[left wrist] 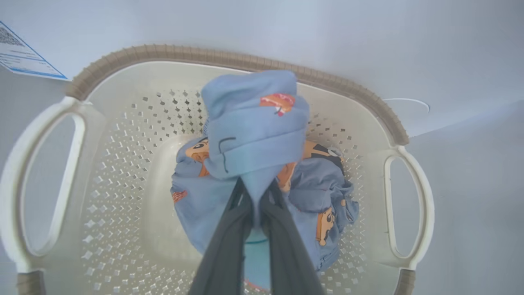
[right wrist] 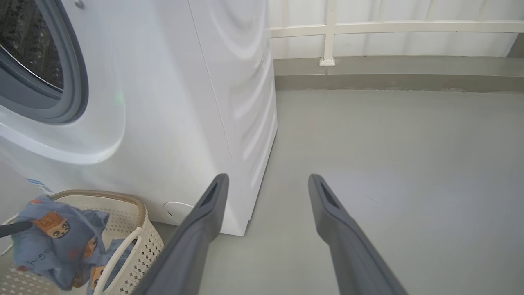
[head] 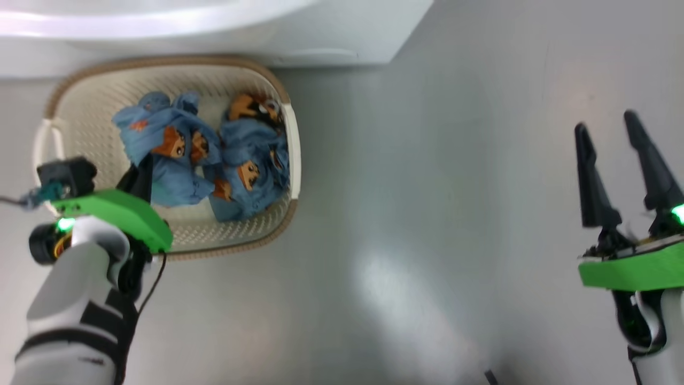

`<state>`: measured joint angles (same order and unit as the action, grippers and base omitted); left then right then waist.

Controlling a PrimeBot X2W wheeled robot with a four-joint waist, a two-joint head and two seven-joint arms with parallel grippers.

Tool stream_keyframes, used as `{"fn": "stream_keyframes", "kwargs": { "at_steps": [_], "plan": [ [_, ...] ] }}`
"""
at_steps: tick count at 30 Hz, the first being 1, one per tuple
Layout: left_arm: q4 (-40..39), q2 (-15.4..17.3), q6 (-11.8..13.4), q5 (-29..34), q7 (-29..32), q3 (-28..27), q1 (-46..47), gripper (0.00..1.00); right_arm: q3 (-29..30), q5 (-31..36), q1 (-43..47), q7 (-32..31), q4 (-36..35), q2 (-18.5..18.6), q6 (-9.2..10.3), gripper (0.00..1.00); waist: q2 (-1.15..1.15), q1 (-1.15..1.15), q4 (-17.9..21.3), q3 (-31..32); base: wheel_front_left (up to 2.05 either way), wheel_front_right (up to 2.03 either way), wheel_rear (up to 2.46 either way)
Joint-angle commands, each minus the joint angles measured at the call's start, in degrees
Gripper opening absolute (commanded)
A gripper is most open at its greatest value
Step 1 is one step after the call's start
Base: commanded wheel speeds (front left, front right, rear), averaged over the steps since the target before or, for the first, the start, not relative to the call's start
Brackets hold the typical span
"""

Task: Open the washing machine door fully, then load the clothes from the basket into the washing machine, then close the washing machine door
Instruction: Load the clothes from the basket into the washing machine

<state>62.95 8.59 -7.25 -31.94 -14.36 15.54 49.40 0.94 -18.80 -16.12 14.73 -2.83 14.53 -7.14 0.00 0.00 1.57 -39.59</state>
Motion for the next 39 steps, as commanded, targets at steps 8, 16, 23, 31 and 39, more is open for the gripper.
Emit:
{"fn": "stream_keyframes", "kwargs": {
  "at_steps": [8,16,23,31,39],
  "plan": [
    [-11.7,2.4,0.3,6.7,-0.6,-8.3,-11.2,0.0,-1.7,-0.2,6.1,0.3,1.2,0.1,-0.35,1.0,0.0,0.0,-2.0,13.6,0.0,0.0,0.0],
    [-21.4,0.2,-0.1,12.5,-0.6,-13.5,-19.6,0.0,-1.1,-0.3,11.0,0.3,2.8,0.3,-0.35,1.0,0.0,0.0,-3.2,21.8,0.0,0.0,0.0],
    [-31.1,-1.4,-0.2,14.2,-0.6,-15.0,-26.4,0.0,0.0,-0.4,13.7,0.3,3.3,-0.2,-0.35,1.0,0.0,0.0,-3.2,25.7,0.0,0.0,0.0],
    [-42.2,-3.7,-0.2,15.9,-0.6,-16.7,-36.5,0.0,2.1,-0.1,18.1,0.3,3.4,-1.1,-0.35,1.0,0.0,0.0,-3.8,30.0,0.0,0.0,0.0],
    [-51.1,-5.3,-0.2,17.3,-0.6,-19.5,-46.7,0.0,3.6,0.0,22.0,0.3,3.2,-1.7,-0.35,1.0,0.0,0.0,-3.6,32.6,0.0,0.0,0.0]
  ]
}}
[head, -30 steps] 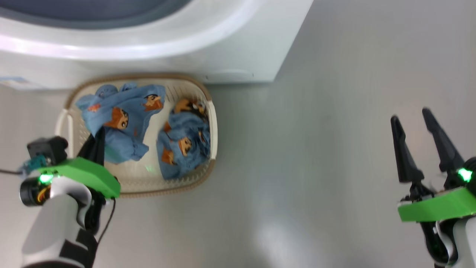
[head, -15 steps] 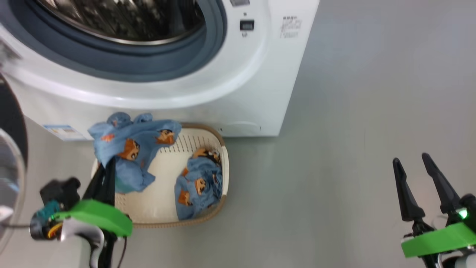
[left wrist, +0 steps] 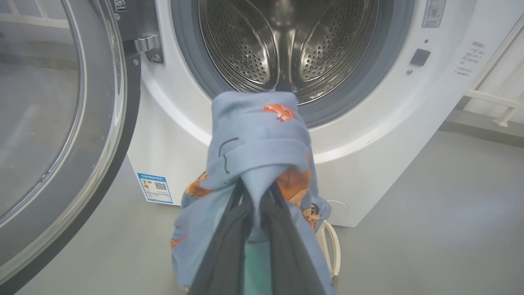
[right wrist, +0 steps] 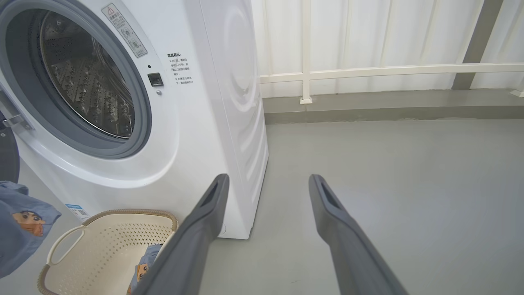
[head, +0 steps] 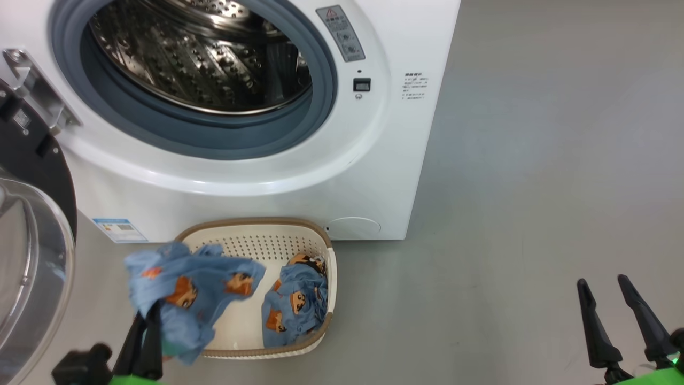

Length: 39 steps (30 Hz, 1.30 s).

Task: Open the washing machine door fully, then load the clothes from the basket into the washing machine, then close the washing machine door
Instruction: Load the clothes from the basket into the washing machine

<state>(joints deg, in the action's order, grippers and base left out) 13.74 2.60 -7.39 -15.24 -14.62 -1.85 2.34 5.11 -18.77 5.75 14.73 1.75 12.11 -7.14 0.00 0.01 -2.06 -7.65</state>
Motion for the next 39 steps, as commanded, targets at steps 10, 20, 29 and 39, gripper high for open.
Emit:
{"fn": "stream_keyframes", "kwargs": {
  "at_steps": [10,20,29,39],
  "plan": [
    [-6.3,0.3,-0.1,0.2,-0.4,-2.7,-3.3,0.0,-0.1,0.0,1.4,0.3,-1.7,0.4,-0.35,1.0,0.0,-0.01,0.3,0.7,0.0,0.0,0.0],
    [-5.3,0.3,0.0,-1.1,-0.4,-2.1,5.2,0.0,-0.8,-0.1,-1.0,0.3,-2.3,0.3,-0.35,1.0,0.0,-0.01,1.4,-4.5,0.0,0.0,0.0],
    [-2.4,0.7,0.0,3.5,-0.4,-4.2,22.2,0.0,-0.5,-0.3,-4.8,0.3,-3.0,0.5,-0.35,1.0,0.0,-0.01,2.9,-11.0,0.0,0.0,0.0],
    [12.3,5.5,-0.1,4.2,-0.4,-5.2,40.6,0.0,-2.8,-0.6,-10.6,0.3,-3.7,-0.1,-0.35,1.0,0.0,-0.01,6.8,-17.1,0.0,0.0,0.0]
  ]
}}
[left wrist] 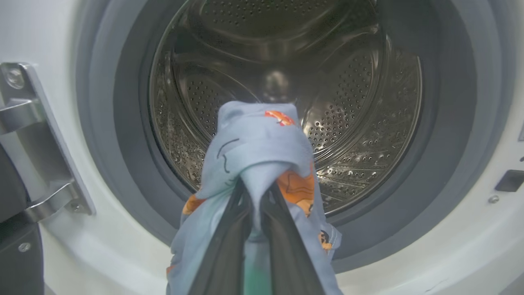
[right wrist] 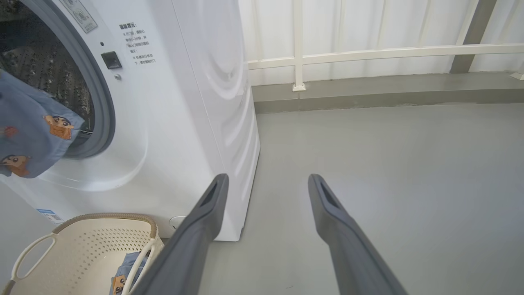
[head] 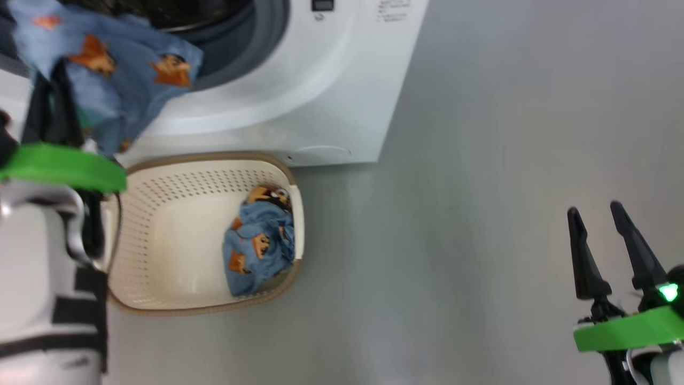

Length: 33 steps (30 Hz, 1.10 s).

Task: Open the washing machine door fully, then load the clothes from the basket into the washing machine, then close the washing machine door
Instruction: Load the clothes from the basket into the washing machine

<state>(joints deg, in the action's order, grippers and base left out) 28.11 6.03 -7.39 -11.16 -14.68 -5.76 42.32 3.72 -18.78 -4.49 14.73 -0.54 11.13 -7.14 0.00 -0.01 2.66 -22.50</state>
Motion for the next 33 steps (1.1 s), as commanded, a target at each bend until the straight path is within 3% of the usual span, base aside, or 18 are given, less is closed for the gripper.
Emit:
{"fn": "stream_keyframes", "kwargs": {
  "at_steps": [1,12,21,22,23,24,33],
  "plan": [
    [-0.3,2.6,-0.1,0.0,-0.3,-1.0,2.3,0.0,-1.7,-0.7,-0.9,0.3,-1.5,0.8,-0.35,1.0,0.0,0.01,2.6,-2.9,0.0,0.0,0.0],
    [14.5,7.5,-0.1,0.5,-0.3,0.6,18.8,0.0,-4.0,-1.3,-5.2,0.3,-1.5,-0.3,-0.35,1.0,0.0,0.01,6.9,-8.9,0.0,0.0,0.0],
    [9.3,10.4,1.1,4.1,-0.3,-1.8,27.2,0.0,-4.3,-1.5,-6.8,0.3,-1.8,-0.9,-0.35,1.0,0.0,0.01,9.2,-11.4,0.0,0.0,0.0],
    [9.2,10.3,1.2,4.1,-0.3,-2.2,27.2,0.11,-4.3,-1.5,-6.9,0.3,-1.8,-0.9,-0.35,1.0,0.0,0.01,9.2,-11.5,0.0,0.0,0.0],
    [10.0,10.1,1.3,4.1,-0.3,-2.7,27.1,0.61,-4.2,-1.5,-6.9,0.3,-1.7,-0.9,-0.35,1.0,0.0,0.01,9.2,-11.5,0.0,0.0,0.0],
    [10.9,10.2,1.4,4.4,-0.3,-2.9,27.0,1.0,-4.2,-1.5,-6.9,0.3,-1.7,-1.0,-0.35,1.0,0.0,0.01,9.2,-11.6,0.0,0.0,0.0],
    [13.8,9.2,1.3,5.4,-0.3,-4.0,24.2,1.0,-4.5,-1.4,-7.3,0.3,-1.4,-1.1,-0.35,1.0,0.0,0.01,8.7,-11.5,0.0,0.0,0.0]
  ]
}}
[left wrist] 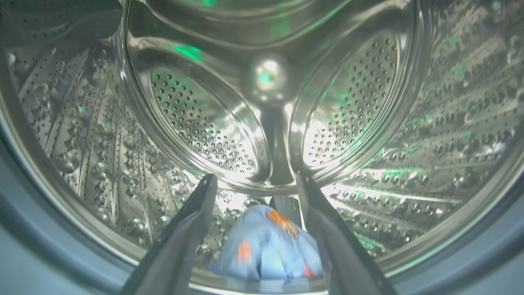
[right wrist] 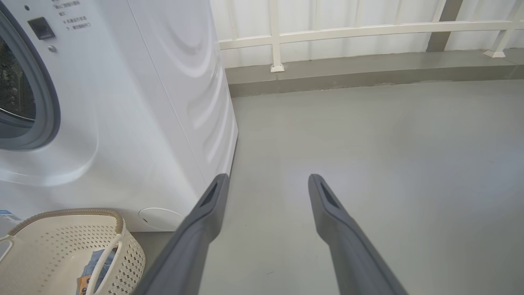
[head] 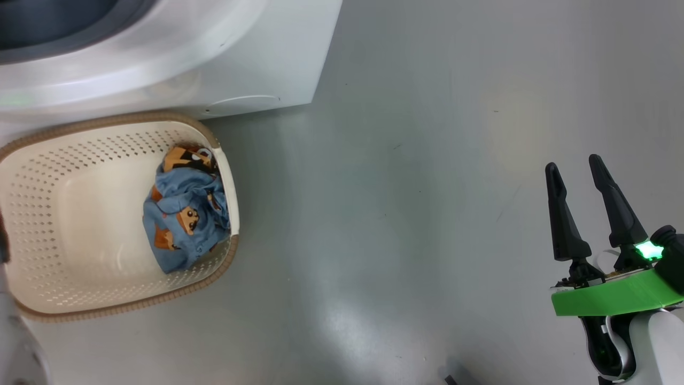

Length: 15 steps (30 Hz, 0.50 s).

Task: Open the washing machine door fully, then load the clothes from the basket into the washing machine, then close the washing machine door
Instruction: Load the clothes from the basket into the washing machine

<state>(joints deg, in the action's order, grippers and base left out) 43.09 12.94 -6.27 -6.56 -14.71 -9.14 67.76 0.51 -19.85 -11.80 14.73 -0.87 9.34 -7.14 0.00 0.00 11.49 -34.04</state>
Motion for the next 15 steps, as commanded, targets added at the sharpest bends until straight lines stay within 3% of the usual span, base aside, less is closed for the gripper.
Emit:
{"fn": "stream_keyframes", "kwargs": {
  "at_steps": [1,15],
  "plan": [
    [-0.9,2.1,0.1,0.9,-0.3,-0.5,-1.7,1.0,-1.3,-0.3,0.0,0.3,-1.1,0.7,-0.35,1.0,0.0,0.0,-0.2,0.2,0.0,0.0,0.0],
    [-2.6,-2.7,-0.8,0.8,-0.3,-0.8,-11.5,1.0,-1.1,0.1,1.4,0.3,-0.8,2.3,-0.35,1.0,0.0,0.0,-2.8,3.6,0.0,0.0,0.0]
  ]
}}
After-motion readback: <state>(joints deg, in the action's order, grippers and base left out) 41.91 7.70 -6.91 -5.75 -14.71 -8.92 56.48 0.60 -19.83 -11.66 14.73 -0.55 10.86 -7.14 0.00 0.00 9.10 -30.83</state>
